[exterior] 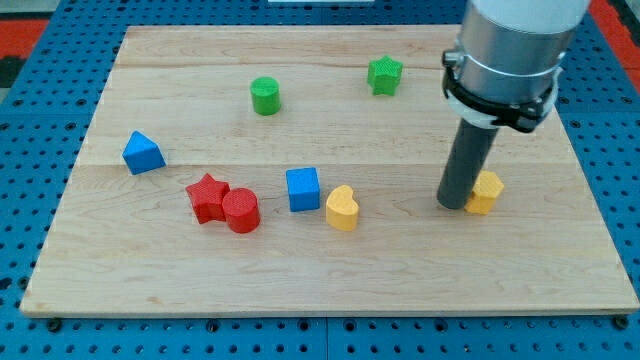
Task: Move the yellow heart parallel to the left of the yellow hexagon
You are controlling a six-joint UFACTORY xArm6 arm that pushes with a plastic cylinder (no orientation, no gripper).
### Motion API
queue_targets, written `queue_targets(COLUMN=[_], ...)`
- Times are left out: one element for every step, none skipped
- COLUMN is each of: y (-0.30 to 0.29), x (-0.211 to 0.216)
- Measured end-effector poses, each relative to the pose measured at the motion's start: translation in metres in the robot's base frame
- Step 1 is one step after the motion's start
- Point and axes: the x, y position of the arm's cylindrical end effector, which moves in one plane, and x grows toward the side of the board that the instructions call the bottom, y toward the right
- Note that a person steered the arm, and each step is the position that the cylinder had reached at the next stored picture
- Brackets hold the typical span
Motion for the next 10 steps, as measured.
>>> queue_targets(y=[-0.017, -0.045, -0.106, -0.143, -0.179, -0.175, -0.138, -0.151, -0.13, -0.092], x=[0.03, 0.069, 0.062, 0.037, 0.037, 0.004, 0.002, 0.014, 0.025, 0.025])
